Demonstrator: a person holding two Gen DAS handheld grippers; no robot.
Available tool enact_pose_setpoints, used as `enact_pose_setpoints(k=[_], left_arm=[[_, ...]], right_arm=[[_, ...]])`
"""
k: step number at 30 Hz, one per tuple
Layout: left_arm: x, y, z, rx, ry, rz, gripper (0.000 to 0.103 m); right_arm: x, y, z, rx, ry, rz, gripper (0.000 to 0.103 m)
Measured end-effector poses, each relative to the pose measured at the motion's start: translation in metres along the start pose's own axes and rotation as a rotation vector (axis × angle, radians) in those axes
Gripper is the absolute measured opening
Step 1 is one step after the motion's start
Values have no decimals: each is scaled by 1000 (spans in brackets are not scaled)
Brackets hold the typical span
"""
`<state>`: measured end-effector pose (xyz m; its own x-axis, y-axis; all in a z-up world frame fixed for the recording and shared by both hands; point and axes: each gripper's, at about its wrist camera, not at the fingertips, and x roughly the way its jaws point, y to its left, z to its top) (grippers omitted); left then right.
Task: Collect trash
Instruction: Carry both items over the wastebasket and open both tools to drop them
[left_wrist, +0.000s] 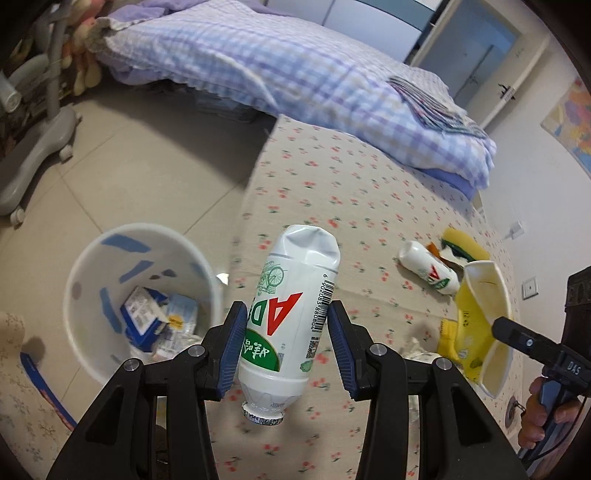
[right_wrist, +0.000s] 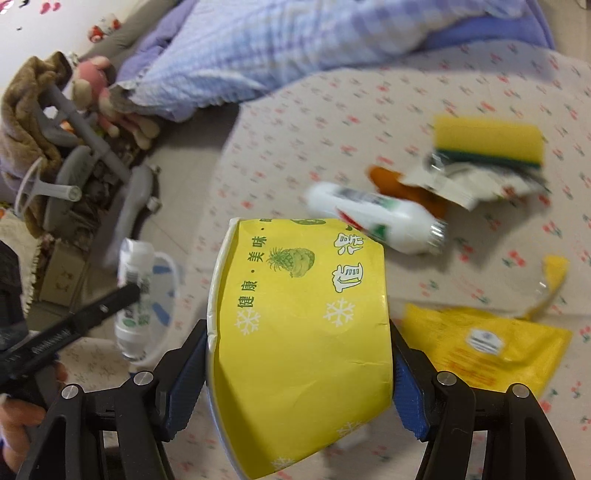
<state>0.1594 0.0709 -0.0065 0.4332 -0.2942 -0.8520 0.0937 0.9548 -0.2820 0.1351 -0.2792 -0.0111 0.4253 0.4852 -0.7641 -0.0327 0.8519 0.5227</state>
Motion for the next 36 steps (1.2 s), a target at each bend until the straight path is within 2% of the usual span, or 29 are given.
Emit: enact_pose_setpoints(k=[8,12,14,16,17,24,36], left_arm=[[-12,76,-2,-125,-16,102,48],[-10,101,2,-151,-25,104,49],[-4,107,5,-156,6,102,57],[-4,115,3,-171,-9,147,86],[-6,119,3,-178,-17,163,88],[-20,145,-6,-203,-16,212,88],[-40,177,-28,-182,-4,283,90]], right_arm=[[31,55,6,-33,5,66,74],[50,79,7,-55,20,83,74],[61,91,8,-59,24,99,74],[69,98,10,-60,26,111,74],[73,102,10,-61,28,116,74],[98,124,12,-62,48,144,75],[147,160,7,-102,108,179,75]])
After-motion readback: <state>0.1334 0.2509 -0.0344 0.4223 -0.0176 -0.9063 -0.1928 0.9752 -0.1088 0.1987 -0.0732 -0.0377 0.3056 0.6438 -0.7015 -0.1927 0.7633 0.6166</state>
